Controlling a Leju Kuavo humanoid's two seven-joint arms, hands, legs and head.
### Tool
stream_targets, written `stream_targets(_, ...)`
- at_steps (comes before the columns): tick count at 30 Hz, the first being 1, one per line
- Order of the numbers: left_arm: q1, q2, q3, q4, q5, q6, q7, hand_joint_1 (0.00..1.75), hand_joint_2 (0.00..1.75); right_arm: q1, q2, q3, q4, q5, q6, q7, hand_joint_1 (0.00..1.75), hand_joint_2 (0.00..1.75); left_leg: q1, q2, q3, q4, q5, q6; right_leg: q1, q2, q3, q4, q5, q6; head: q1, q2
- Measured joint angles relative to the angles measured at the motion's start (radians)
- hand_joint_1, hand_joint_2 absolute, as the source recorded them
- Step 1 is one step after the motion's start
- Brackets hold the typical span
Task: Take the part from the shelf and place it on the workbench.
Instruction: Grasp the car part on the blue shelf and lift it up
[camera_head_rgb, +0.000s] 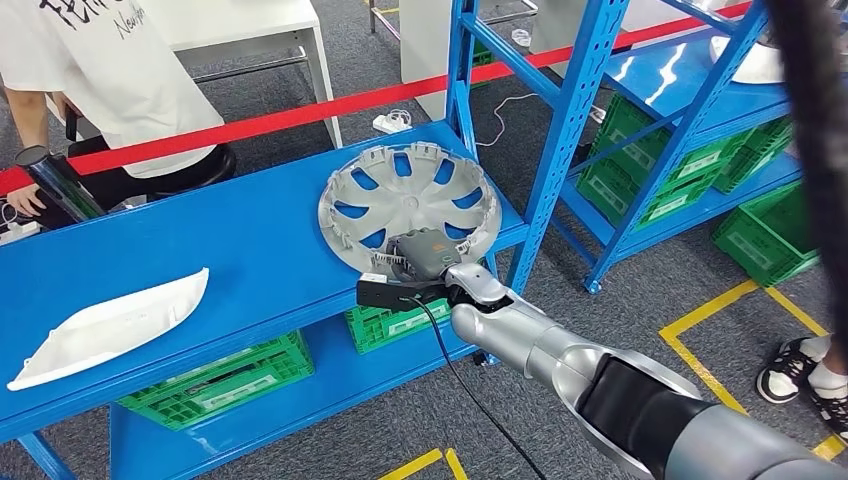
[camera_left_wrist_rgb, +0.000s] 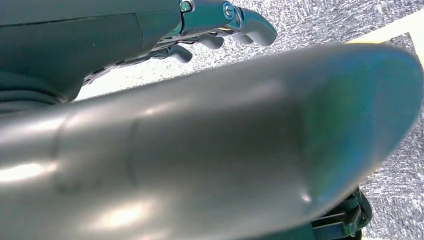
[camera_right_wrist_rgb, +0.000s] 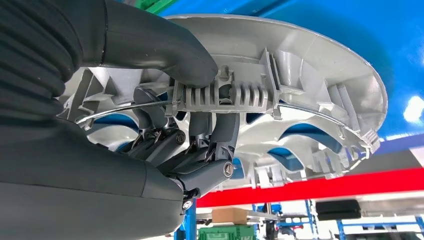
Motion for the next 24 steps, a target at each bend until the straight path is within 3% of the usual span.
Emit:
stream_targets(1, 0.000, 0.000, 0.000, 0.000, 0.000, 0.000, -0.003, 0.00, 0.00, 0.000, 0.000, 0.001, -0.004, -0.005, -0.014, -0.006, 1.75, 1.75, 0.000, 0.000, 0.000, 0.000, 0.000, 0.000, 0.000, 0.000, 0.000, 0.000, 0.000, 0.000, 0.000, 0.000)
stream_targets(5, 0.002, 0.000, 0.002, 0.000, -0.001, 0.003, -0.011, 0.00, 1.75, 0.008, 0.000, 0.003, -0.066, 0.001, -0.110, -0.037, 1.75, 1.75, 0.000, 0.001, 0.000, 0.000, 0.000, 0.000, 0.000, 0.000, 0.000, 0.000, 0.000, 0.000, 0.000, 0.000)
stream_targets(16, 0.011, 0.000, 0.017, 0.000, -0.008, 0.018, -0.019, 0.00, 1.75, 0.059, -0.014, 0.034, -0.504, 0.077, -0.358, -0.179, 1.75, 1.75, 0.001, 0.000, -0.001, -0.001, -0.001, -0.001, 0.000, 0.001, -0.001, 0.000, -0.002, -0.001, 0.000, 0.000)
stream_targets(24, 0.008, -0.002, 0.024, 0.000, -0.009, 0.004, -0.031, 0.00, 1.75, 0.092, -0.041, 0.076, -0.670, 0.113, -0.431, -0.204, 1.75, 1.75, 0.001, 0.001, 0.000, -0.001, -0.002, -0.002, 0.000, 0.001, -0.001, -0.001, -0.002, -0.001, 0.000, 0.000)
